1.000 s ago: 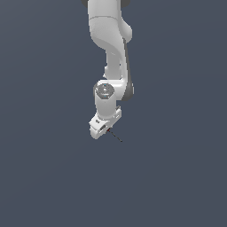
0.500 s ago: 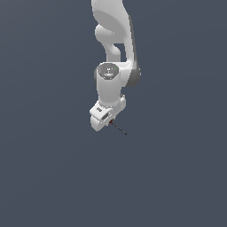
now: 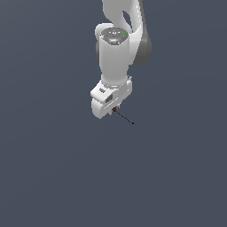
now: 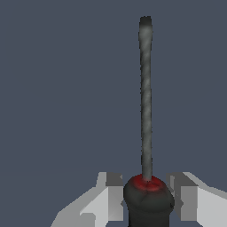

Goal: Pick up the object and move it to a goal position.

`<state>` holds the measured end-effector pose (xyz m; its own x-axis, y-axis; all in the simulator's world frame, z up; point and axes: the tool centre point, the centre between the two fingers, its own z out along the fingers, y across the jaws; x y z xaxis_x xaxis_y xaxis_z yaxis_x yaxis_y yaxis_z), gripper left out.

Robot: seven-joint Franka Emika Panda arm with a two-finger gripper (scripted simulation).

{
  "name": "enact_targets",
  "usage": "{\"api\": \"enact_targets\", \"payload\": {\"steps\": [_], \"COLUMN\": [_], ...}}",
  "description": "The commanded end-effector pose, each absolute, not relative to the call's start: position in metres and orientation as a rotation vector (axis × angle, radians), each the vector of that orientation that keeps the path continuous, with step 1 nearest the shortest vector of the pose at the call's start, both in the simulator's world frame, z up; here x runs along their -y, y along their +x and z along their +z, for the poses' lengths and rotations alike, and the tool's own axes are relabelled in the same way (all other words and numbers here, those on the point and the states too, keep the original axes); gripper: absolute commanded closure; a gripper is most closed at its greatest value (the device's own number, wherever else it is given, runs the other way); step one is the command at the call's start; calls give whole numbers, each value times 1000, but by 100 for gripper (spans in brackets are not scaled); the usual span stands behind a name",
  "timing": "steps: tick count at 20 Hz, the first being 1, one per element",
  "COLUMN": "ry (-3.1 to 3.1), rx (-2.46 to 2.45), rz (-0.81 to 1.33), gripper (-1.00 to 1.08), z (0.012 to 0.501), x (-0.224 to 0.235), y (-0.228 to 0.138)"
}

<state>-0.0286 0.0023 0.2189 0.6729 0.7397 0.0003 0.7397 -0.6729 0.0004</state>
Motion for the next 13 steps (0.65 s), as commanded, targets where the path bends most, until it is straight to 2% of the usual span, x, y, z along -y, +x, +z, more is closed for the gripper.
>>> {"api": "enact_targets", "payload": {"steps": [1, 7, 13], "ry": [2874, 2874, 2874], "rx": [-1270, -1269, -1268], "rz": [0, 0, 0], "gripper": [108, 108, 108], "z": [237, 264, 270], "x": [-6, -10, -11], "y": [-28, -26, -24]}}
